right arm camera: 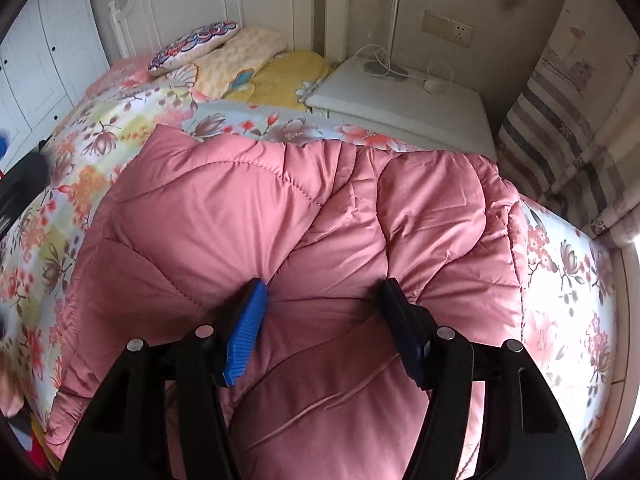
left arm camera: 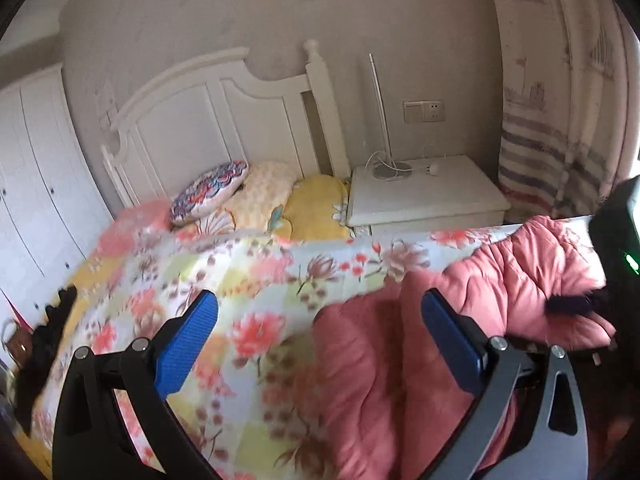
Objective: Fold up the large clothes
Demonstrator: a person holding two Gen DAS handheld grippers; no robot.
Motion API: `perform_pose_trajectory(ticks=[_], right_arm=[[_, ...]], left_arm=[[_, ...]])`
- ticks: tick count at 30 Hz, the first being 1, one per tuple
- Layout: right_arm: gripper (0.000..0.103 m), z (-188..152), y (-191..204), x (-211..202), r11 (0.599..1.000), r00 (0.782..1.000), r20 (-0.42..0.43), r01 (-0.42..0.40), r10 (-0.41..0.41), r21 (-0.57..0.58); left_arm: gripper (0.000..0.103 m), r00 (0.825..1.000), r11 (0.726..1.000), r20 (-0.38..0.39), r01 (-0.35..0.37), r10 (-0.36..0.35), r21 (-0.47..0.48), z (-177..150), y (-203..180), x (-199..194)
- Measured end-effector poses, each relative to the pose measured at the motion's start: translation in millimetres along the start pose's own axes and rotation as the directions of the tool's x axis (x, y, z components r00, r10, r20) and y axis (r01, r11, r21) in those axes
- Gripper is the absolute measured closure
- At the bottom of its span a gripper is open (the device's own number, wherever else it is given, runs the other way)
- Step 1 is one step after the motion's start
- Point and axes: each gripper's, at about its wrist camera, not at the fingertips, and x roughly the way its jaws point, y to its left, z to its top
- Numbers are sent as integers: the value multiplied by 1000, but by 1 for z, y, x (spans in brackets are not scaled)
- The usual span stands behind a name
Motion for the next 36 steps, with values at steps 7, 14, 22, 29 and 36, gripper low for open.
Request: perform_pose_trajectory(ticks=[7, 14, 22, 29, 36], right_arm=[[38, -13, -8, -17, 999, 998, 51, -30, 29, 21], [6, -46, -12, -71, 1000, 988, 154, 15, -15, 4], [4, -71, -2, -49, 996, 989, 123, 84, -78, -42], [4, -73, 14, -39, 986, 983, 123, 149, -139, -77], [4, -77, 44, -55, 989, 982, 178, 90, -69, -115]], left_arm=[[2, 993, 998, -110, -45, 50, 50, -11, -27, 55], [2, 990, 999, -141, -21, 24, 25, -36, -17, 78], [2, 995, 1000, -102, -14, 16, 23, -43, -17, 75], [2, 996, 1000, -84, -3, 5, 14, -48, -15, 78], [2, 996, 1000, -82, 22, -23, -6, -51, -10, 82]])
